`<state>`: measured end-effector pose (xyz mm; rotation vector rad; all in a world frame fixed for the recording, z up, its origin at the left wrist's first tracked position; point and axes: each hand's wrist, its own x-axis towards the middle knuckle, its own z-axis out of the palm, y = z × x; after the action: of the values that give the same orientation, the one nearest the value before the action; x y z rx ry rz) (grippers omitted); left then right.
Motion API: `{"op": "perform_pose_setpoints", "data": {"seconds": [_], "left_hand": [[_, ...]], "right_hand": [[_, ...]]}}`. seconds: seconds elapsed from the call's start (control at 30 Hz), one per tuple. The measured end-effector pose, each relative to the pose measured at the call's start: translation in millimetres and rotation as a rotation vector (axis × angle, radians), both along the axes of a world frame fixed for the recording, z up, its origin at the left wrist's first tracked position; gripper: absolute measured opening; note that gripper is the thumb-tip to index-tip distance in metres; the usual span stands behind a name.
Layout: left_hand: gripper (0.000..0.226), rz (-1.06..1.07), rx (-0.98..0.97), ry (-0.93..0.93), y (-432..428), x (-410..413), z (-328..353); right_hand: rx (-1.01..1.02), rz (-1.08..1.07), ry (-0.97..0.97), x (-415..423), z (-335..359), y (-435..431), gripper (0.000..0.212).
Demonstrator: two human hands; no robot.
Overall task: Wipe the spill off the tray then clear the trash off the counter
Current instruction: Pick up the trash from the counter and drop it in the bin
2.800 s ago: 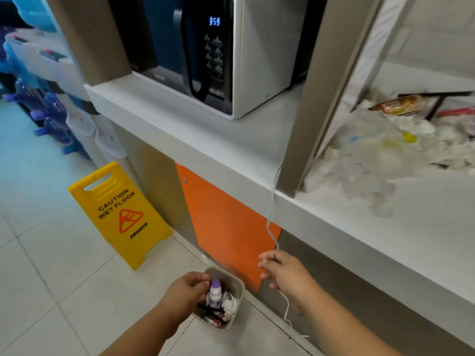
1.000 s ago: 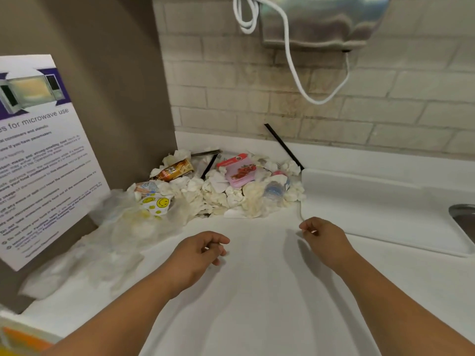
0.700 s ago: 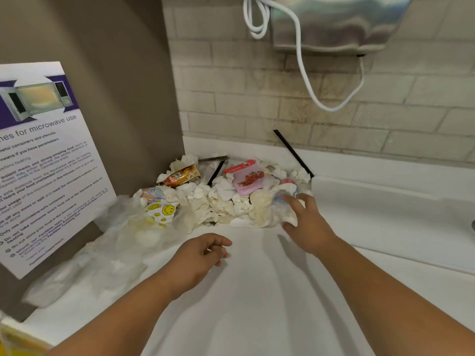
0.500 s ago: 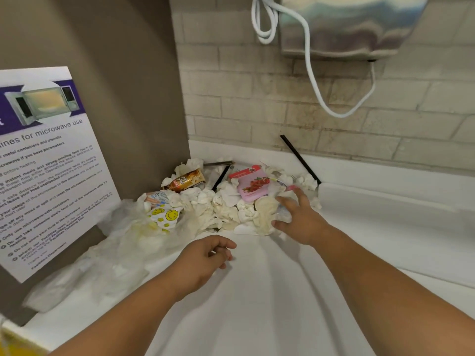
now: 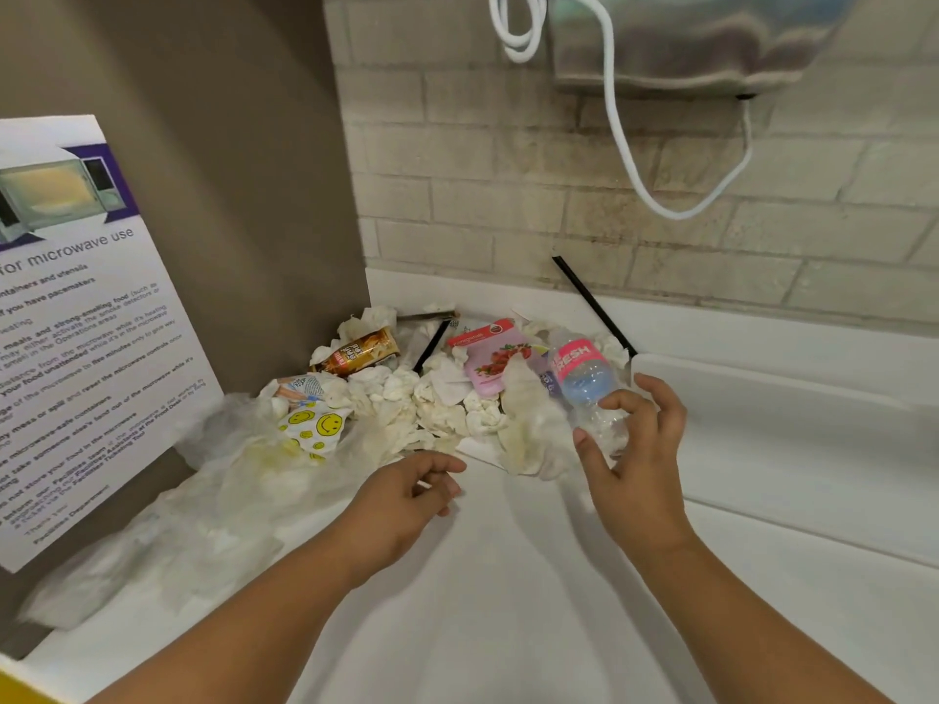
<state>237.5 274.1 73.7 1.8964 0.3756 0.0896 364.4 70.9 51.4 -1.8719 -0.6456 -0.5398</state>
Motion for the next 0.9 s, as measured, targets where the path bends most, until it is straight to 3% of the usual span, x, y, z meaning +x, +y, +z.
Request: {"op": "perform_pose_setpoints", "data": {"seconds": [0.13, 0.27, 0.33, 0.4, 0.5, 0.57, 0.63, 0.77, 0.9], "left_hand": [[0.047, 0.069, -0.022, -0.085, -1.1, 10.7, 6.5], [0.085, 0.111, -0.225, -0.156, 4.1, 14.8, 12.3], [0.091, 0.118, -0.331, -0.168, 8.3, 14.9, 13.1], [0.083, 0.11, -0.388, -0.151, 12.6, 13.2, 13.2], [0.043, 0.13, -0.388, -0.132, 16.4, 8.7, 12.9], [0.026, 0.159, -0.371, -0.137, 20.0, 5.7, 10.0], [0.019, 0.201, -0.348, -0.149, 26.1, 2.3, 7.5], [0.01, 0.281, -0.278, -0.186, 40.4, -3.0, 6.2], [0.01, 0.3, -0.205, -0.211, 46.4, -4.9, 7.5]], "right_hand": [[0.188, 0.146, 0.075, -12.6, 4.1, -0.1, 0.04], [0.314, 0.318, 0.241, -20.7, -1.9, 1.5, 0.033], [0.337, 0.413, 0.326, -26.2, -1.0, 3.8, 0.033], [0.342, 0.489, 0.367, -30.5, 0.6, 7.0, 0.036], [0.312, 0.533, 0.432, -29.8, 0.5, 11.1, 0.041], [0.247, 0.527, 0.474, -23.4, -3.4, 12.8, 0.033], [0.129, 0.457, 0.412, -13.7, -7.6, 14.8, 0.026], [-0.128, 0.202, 0.155, 16.6, -15.4, 21.9, 0.036], [-0.442, 0.139, 0.156, 42.1, -15.4, 33.8, 0.034]]}}
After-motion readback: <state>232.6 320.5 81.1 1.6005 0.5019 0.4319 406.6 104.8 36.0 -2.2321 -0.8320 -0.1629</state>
